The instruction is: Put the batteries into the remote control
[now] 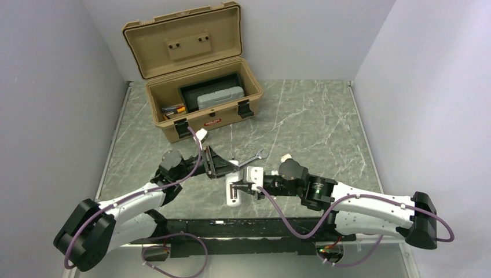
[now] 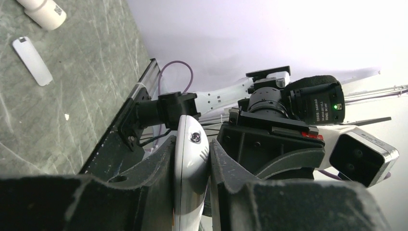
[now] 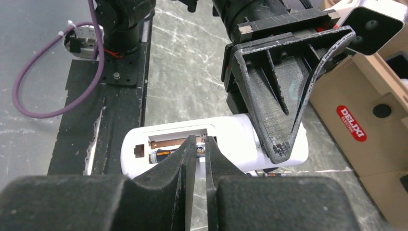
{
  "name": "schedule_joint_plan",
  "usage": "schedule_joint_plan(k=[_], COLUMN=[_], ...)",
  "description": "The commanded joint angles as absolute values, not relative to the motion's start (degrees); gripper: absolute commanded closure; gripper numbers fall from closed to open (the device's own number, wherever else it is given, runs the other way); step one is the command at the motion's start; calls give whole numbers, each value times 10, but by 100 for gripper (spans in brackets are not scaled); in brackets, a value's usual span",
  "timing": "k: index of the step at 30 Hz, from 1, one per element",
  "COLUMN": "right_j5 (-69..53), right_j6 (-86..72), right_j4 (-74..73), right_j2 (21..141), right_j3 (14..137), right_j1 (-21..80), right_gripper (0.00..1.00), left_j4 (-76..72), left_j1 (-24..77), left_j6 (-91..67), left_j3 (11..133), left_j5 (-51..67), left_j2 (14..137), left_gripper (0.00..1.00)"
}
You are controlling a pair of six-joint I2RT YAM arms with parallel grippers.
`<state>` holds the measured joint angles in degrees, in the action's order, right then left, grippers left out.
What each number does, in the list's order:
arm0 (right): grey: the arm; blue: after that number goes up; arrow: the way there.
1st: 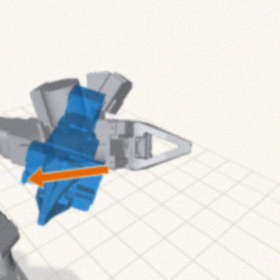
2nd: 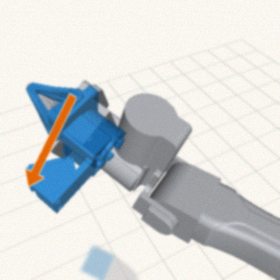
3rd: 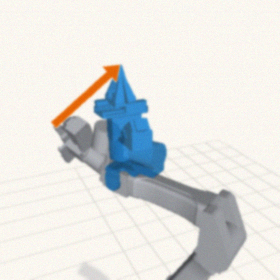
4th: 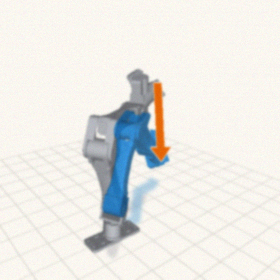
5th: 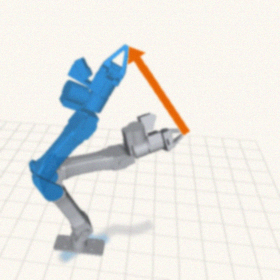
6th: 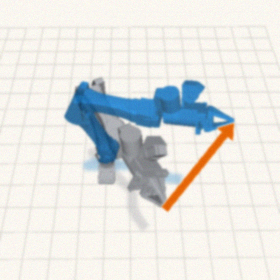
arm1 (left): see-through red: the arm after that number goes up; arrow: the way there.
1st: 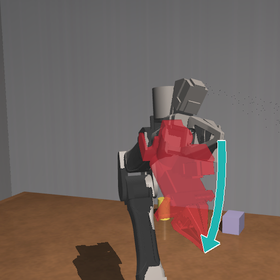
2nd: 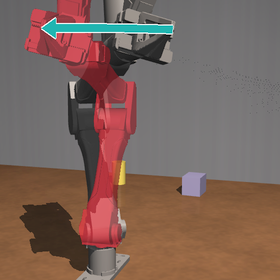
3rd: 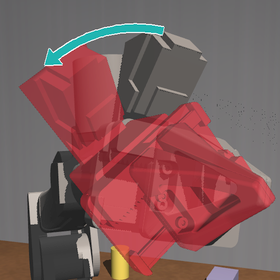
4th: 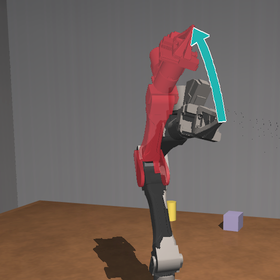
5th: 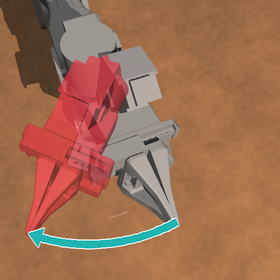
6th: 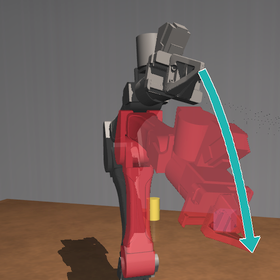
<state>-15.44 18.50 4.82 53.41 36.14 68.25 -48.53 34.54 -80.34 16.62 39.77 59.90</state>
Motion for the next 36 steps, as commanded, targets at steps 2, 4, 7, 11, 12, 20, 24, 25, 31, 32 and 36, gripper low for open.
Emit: schedule_joint_plan(k=[2,4,7,11,12,20,24,25,31,32,36], right_j5=[-141,-148,-158,-162,-162,-153,-129,-121,-77,-73,-56], right_j6=[183,180,176,173,172,164,162,163,178,180,187], right_j4=[-52,-53,-55,-54,-53,-57,-59,-59,-72,-76,-87], right_j2=[531,528,529,538,540,542,536,535,535,535,536], right_j3=[334,333,333,335,335,331,329,329,338,339,341], right_j1=[697,699,704,712,715,730,732,733,732,733,737], right_gripper=[89,90,92,92,92,93,91,90,84,83,81], left_j4=[-552,-526,-503,-519,-523,-528,-526,-526,-526,-526,-528], left_j1=[340,338,336,335,335,332,330,331,330,330,331], left_j6=[-853,-840,-829,-839,-842,-846,-846,-846,-846,-846,-847], left_j3=[232,237,242,242,242,244,247,247,243,242,243], left_j5=[402,400,399,400,401,404,408,411,411,410,410], left_j2=[555,545,537,544,546,548,549,550,547,546,546], left_gripper=[100,100,100,100,100,100,100,100,100,100,100])
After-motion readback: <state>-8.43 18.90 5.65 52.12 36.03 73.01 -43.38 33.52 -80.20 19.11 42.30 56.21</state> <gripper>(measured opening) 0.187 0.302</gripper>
